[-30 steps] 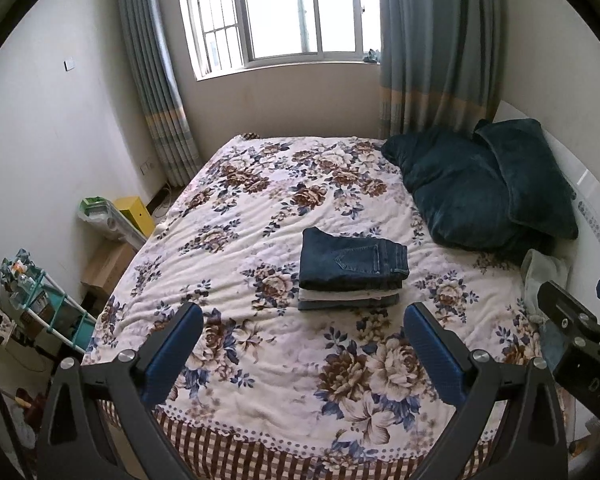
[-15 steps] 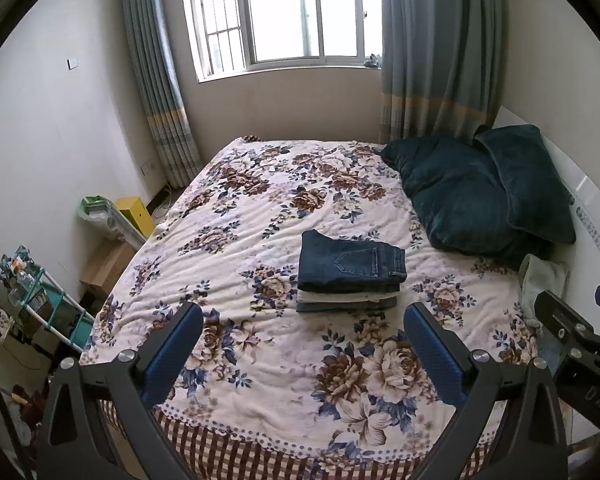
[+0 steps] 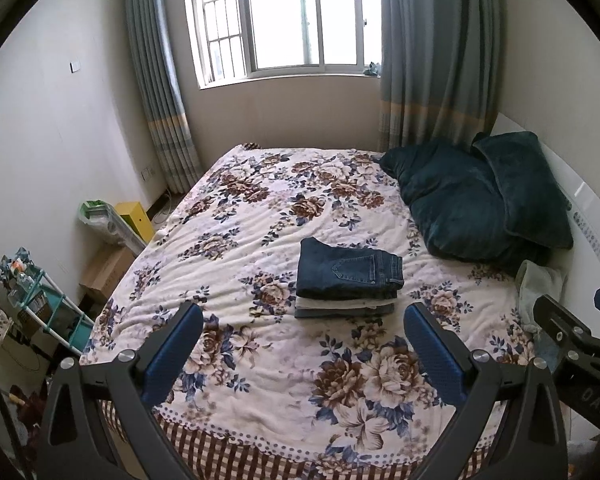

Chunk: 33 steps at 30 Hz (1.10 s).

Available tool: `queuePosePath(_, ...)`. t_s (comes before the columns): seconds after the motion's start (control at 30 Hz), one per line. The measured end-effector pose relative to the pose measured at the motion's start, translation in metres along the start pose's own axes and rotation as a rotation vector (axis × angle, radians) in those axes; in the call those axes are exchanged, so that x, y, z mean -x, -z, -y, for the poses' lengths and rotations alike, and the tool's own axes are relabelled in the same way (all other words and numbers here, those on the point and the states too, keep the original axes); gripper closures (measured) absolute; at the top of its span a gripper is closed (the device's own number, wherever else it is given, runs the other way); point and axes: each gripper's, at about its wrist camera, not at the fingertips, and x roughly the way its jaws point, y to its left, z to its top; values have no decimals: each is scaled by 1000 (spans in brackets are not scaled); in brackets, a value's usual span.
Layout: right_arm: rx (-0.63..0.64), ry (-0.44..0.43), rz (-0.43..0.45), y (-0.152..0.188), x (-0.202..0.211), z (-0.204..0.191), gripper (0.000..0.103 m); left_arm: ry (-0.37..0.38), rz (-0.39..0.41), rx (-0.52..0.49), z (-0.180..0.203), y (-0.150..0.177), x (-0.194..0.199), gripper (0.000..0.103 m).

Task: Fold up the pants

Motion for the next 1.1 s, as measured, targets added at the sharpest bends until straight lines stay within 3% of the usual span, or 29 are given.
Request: queuePosePath(1.1,16,-28,3,-9,13,0,3,-8,8,1,3,1,7,0)
